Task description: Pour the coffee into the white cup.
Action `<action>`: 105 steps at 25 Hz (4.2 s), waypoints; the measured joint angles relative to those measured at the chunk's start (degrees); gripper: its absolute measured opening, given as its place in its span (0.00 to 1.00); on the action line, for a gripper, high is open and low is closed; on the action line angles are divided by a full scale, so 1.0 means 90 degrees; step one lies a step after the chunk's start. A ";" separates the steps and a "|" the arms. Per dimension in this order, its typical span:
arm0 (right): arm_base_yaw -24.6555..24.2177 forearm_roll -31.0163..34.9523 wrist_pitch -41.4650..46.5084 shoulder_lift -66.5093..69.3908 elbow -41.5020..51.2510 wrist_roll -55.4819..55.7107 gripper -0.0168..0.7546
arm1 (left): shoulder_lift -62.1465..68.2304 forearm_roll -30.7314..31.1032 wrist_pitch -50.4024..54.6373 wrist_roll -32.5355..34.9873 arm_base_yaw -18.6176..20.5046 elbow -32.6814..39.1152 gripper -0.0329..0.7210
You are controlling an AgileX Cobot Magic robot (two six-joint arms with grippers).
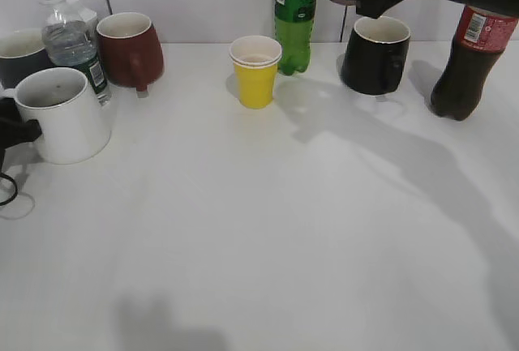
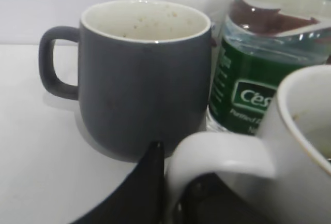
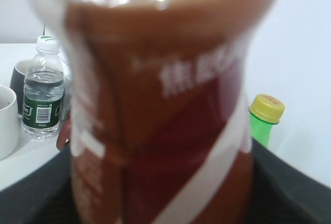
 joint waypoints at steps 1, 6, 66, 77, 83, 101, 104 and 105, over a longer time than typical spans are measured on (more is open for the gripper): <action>0.0000 0.0000 0.0000 0.0000 0.0000 0.0000 0.70 | 0.0000 0.0006 -0.0026 -0.0024 0.0000 0.0000 0.15; 0.0000 0.0000 0.0000 0.0000 0.0000 0.0000 0.70 | -0.0096 0.0001 -0.0218 -0.0065 0.0000 0.0161 0.29; 0.0000 0.4015 -0.0382 0.1888 0.2151 -0.1778 0.86 | -0.3458 0.1792 0.0748 -0.0888 -0.0385 0.1366 0.36; 0.0000 0.4015 0.1283 0.0957 0.2415 -0.1751 0.86 | -0.3458 0.1917 0.4456 -0.1906 -0.1291 0.0475 0.36; 0.0000 0.4015 0.3184 0.0154 0.2415 -0.1513 0.83 | -0.3521 0.0296 0.7542 -0.2074 -0.2154 -0.0520 0.36; 0.0000 0.5451 0.7957 -0.1640 0.1097 -0.1779 0.77 | -0.5547 -0.1065 1.1999 -0.1903 -0.2539 -0.2029 0.36; 0.0000 0.6496 0.8587 -0.1915 0.0857 -0.2727 0.77 | -0.6131 -0.1194 1.2546 -0.1339 -0.2545 -0.2029 0.36; 0.0000 0.6828 0.8741 -0.2052 0.0840 -0.3088 0.77 | -0.6303 -0.1203 1.2672 -0.1120 -0.2545 -0.2029 0.36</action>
